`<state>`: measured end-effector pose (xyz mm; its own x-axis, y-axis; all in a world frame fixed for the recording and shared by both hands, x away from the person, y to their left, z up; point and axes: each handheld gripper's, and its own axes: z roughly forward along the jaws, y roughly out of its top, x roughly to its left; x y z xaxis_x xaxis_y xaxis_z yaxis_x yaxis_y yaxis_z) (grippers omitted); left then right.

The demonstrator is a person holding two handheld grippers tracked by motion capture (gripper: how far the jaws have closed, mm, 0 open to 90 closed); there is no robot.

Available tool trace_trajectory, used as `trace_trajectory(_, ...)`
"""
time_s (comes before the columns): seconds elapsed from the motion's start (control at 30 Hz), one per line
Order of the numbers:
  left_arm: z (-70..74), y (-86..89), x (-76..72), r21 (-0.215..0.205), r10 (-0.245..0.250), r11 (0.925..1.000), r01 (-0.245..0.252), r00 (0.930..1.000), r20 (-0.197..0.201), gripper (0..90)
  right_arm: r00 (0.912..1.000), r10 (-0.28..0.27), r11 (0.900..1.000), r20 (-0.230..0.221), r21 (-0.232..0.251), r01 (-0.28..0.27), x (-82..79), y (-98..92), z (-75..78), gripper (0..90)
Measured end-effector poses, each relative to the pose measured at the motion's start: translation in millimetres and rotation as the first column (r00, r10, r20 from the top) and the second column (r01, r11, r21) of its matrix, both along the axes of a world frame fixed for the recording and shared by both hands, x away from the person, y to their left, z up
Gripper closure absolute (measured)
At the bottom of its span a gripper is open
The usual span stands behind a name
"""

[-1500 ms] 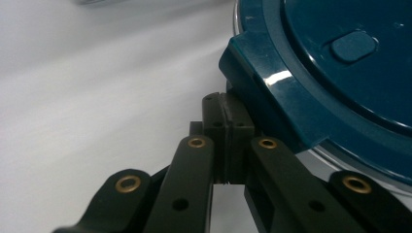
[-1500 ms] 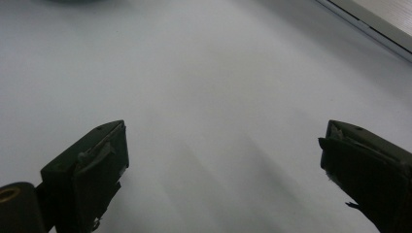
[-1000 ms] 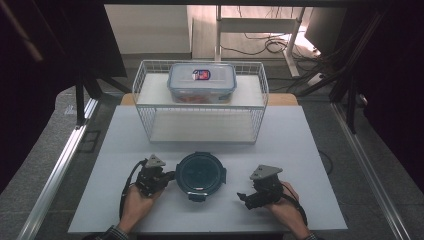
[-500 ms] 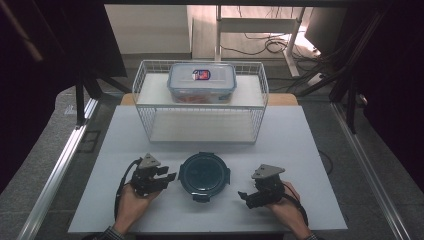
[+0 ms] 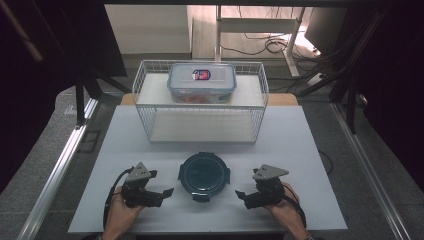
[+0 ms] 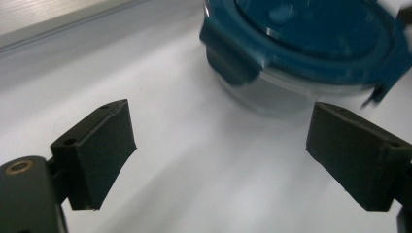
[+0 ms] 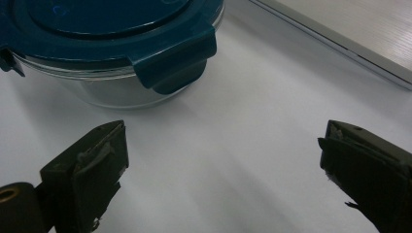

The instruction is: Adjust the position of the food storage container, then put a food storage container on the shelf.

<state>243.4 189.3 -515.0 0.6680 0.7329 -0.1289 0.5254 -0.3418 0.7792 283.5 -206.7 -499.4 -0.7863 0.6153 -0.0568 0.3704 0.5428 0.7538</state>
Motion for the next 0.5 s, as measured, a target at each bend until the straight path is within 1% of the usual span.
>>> trace_trajectory(0.07, -3.7, 0.5, -1.5, -0.011, -0.01, 0.9999, 0.01, 0.9999, -0.005, 6.0, 1.0, -0.002, 1.0, -0.006, -0.008, 0.002, 0.6, -0.1, -1.5, 3.1)
trace_trajectory(0.17, -6.0, 0.9, -0.9, -0.019, -0.008, 0.9998, 0.008, 0.9997, -0.022, 4.9, 0.9999, -0.002, 1.0, -0.013, -0.011, 0.002, 1.9, -0.5, -4.0, 3.0)
trace_trajectory(0.27, -6.0, 1.6, 0.4, -0.019, -0.006, 0.9998, 0.005, 0.9996, -0.027, 5.4, 0.9998, -0.003, 1.0, -0.018, -0.01, 0.003, 2.7, -1.2, -4.4, 3.0)
trace_trajectory(0.43, -6.2, 2.0, 2.6, -0.036, -0.011, 0.9993, 0.009, 0.9991, -0.041, 6.0, 0.9999, -0.005, 1.0, -0.01, -0.005, 0.005, 3.1, -1.0, -3.4, 2.8)
trace_trajectory(0.5, -5.7, 1.9, 3.7, -0.045, -0.019, 0.9988, 0.017, 0.9986, -0.049, 6.5, 0.9997, -0.009, 1.0, -0.022, -0.006, 0.009, 3.0, -0.3, -3.1, 3.0)
